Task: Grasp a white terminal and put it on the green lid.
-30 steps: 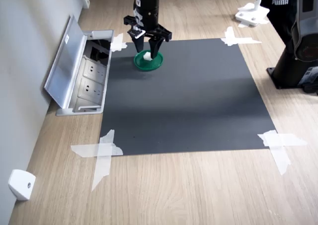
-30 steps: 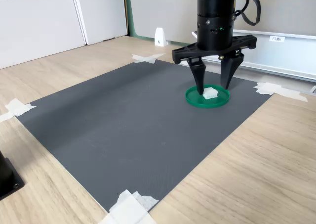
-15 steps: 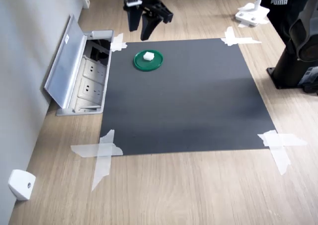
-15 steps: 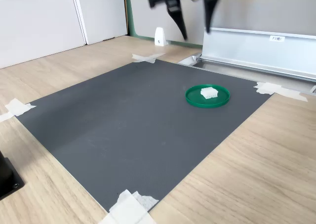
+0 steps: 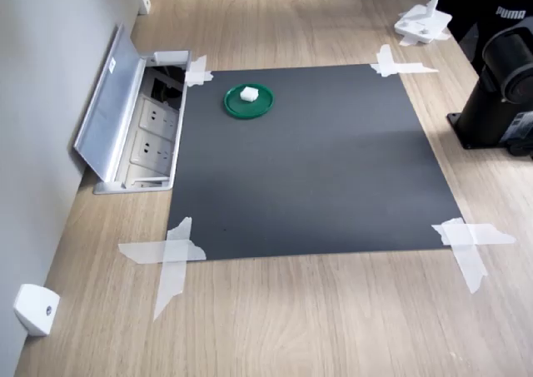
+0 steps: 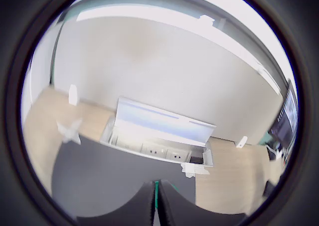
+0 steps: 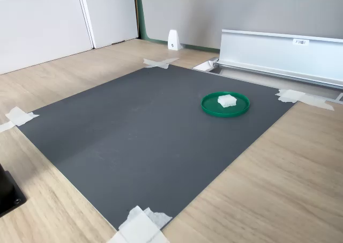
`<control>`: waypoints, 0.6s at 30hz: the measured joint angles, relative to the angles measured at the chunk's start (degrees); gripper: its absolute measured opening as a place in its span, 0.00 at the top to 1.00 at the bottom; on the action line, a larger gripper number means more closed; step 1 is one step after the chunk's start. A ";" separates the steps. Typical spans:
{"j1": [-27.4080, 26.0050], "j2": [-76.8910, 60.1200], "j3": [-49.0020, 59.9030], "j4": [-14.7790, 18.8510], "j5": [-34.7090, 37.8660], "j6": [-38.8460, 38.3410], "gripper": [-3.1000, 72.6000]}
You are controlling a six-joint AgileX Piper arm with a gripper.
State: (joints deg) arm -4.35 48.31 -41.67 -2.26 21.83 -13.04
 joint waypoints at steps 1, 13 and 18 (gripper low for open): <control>0.00 -2.30 2.08 0.00 -1.15 2.35 0.97; 0.00 -26.19 25.72 3.42 -2.95 12.56 0.97; 0.00 -35.43 31.69 3.81 -2.62 12.56 0.97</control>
State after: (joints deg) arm -4.35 12.88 -9.97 1.55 19.21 -0.48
